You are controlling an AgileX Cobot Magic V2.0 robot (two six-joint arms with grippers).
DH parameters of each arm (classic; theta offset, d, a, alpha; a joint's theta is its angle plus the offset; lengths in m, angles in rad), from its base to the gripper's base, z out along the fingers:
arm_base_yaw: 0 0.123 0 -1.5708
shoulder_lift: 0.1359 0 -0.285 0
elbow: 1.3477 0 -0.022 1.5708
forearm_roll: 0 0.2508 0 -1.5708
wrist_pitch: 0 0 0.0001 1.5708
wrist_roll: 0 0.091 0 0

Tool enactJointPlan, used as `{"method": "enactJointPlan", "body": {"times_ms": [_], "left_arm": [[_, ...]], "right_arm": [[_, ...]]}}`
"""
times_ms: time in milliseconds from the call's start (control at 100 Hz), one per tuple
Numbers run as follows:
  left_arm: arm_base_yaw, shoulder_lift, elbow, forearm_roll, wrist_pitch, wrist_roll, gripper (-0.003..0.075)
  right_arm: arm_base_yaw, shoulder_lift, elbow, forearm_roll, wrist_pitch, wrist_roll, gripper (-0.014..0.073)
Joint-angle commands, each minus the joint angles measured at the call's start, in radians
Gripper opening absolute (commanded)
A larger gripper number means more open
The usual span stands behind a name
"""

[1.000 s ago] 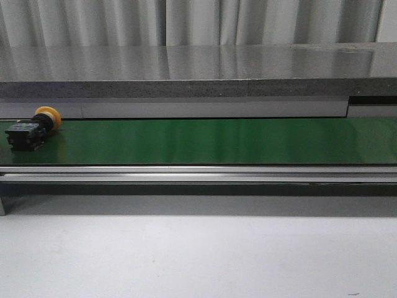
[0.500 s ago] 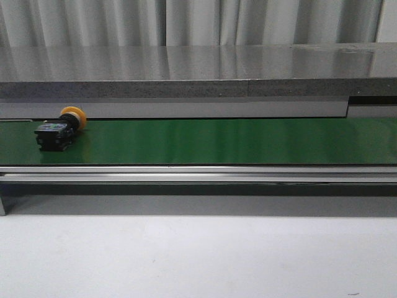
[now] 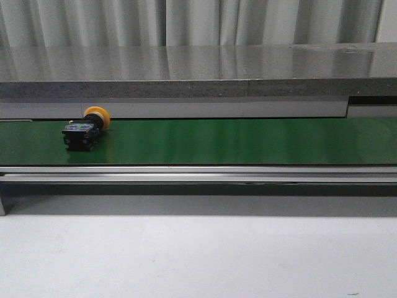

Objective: Move button from left to right

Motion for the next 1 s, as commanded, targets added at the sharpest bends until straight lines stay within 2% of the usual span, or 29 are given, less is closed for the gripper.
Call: {"method": "enactJointPlan", "body": {"times_ms": [0, 120, 190, 480, 700, 990], "left_arm": [[-0.003, 0.004, -0.026, -0.012, -0.082, -0.001, 0.0606], [-0.003, 0.004, -0.024, -0.012, -0.082, -0.001, 0.0529], [-0.003, 0.004, -0.024, -0.012, -0.082, -0.001, 0.0450], [-0.003, 0.004, -0.024, -0.012, -0.082, -0.001, 0.0003], [-0.003, 0.004, -0.024, -0.012, -0.082, -0.001, 0.0005], [-0.003, 0.004, -0.024, -0.012, -0.082, -0.001, 0.0005]], "right_arm": [[0.002, -0.017, 0.001, -0.009, -0.085, -0.004, -0.0068], [0.002, -0.017, 0.001, -0.009, -0.085, -0.004, -0.0068], [0.002, -0.017, 0.001, -0.009, -0.085, -0.004, -0.0068], [0.002, -0.017, 0.001, -0.009, -0.086, -0.004, -0.0068], [0.002, -0.017, 0.001, -0.009, -0.095, -0.004, -0.0068], [0.002, -0.017, -0.022, -0.009, -0.227, -0.004, -0.0068]]}}
